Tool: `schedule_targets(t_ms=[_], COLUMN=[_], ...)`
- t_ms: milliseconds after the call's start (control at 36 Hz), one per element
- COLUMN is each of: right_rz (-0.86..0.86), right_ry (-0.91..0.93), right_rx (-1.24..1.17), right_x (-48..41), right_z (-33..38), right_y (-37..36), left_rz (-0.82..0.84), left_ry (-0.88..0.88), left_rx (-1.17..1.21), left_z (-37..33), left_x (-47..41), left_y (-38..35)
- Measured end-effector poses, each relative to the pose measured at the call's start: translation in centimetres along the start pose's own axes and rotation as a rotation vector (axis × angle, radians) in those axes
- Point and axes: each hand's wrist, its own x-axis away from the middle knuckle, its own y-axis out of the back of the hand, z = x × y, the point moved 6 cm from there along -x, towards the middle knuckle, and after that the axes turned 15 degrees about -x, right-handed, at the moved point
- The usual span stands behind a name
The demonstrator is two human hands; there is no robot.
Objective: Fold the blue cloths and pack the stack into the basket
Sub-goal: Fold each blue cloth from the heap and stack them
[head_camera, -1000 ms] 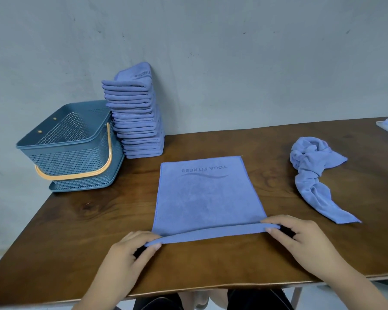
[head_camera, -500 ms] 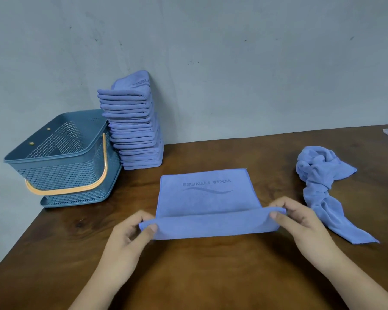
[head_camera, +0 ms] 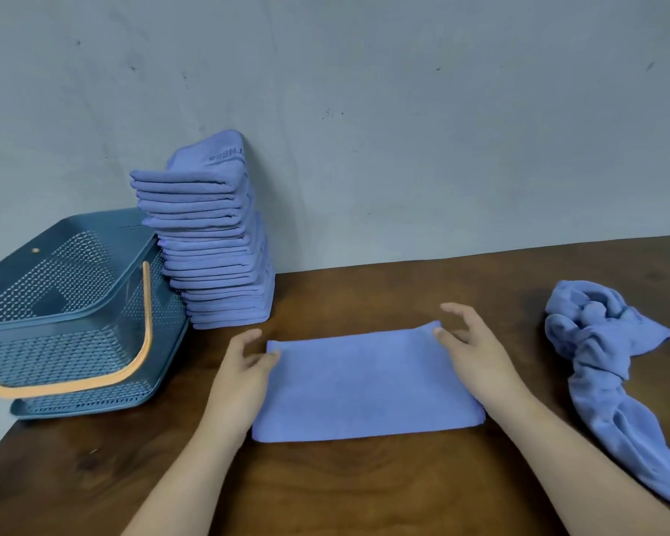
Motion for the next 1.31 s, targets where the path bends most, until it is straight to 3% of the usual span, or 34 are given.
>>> schedule_targets(t_ms=[111,556,611,694,750,833,917,1306], right_rz=[0.073,0.049,0.082,0.057,0.134,0.356,0.454,0.489], right_ry=[0.071,0.125,0.172,0.381,0.458,0.387,0.291,0.183], right_rx=[0.126,0.325,0.505,0.887,0.903,0.85,0.944,1.021], right_x=[-0.2,-0.2,0.6,2.4,3.3,3.7,3.6,3.3], right_z=[-0.9,-0.6,0.0,1.5,1.8,0.3,-1.1,-1.9], right_y=[-0.1,-0.4,-0.7,-2.0,-3.6,-5.5,-5.4,-4.7], left_rz=[0.045,-0.016,-0.001,0.011,0.04,0.06,0.072,0.079], left_ry=[-0.116,-0.204,-0.222,-0.288,-0.3,-0.288,-0.315,-0.301], left_rx=[-0.107,-0.259,-0.309,-0.412,-0.449,-0.552,-0.606,-0.686], left_z=[0.6,0.2,-0.3,-1.2,-1.4,-1.2,-0.9,-0.2], left_x=[0.1,-0.1,0.5,1.7,2.2,2.4,2.1,1.3], left_y=[-0.9,-0.9,-0.7,-0.7,-1.1,-1.5,-1.3,-0.4])
